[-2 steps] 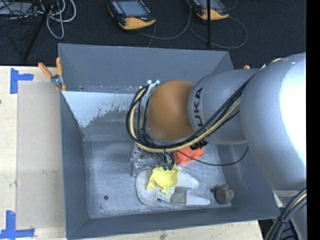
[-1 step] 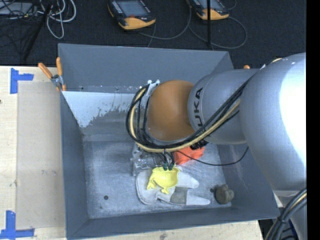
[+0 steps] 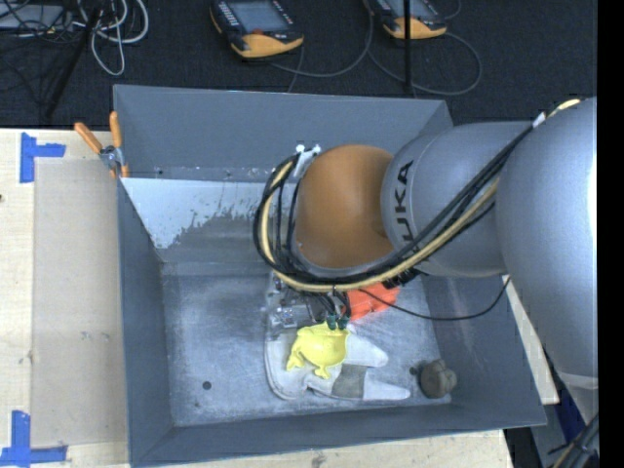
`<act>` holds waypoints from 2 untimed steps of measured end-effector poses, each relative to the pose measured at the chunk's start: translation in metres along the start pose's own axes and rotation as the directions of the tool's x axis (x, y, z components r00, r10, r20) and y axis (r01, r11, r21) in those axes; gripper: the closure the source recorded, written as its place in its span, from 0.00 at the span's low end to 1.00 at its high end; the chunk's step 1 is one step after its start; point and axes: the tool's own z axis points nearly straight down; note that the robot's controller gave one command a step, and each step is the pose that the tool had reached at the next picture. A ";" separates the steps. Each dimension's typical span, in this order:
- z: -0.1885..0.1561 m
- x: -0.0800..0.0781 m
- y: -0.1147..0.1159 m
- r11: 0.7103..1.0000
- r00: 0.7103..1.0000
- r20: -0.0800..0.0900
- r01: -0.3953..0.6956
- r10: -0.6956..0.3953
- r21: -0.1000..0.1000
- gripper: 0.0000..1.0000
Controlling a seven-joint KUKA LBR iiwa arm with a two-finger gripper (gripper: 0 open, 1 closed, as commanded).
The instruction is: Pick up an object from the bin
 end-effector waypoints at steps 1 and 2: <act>-0.045 -0.016 0.010 1.000 1.000 0.010 -0.023 0.023 -0.001 1.00; -0.036 -0.001 0.003 1.000 1.000 0.007 0.005 -0.005 0.000 1.00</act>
Offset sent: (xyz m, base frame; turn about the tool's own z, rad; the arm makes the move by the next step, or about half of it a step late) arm -0.0055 -0.0016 0.0327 -0.0149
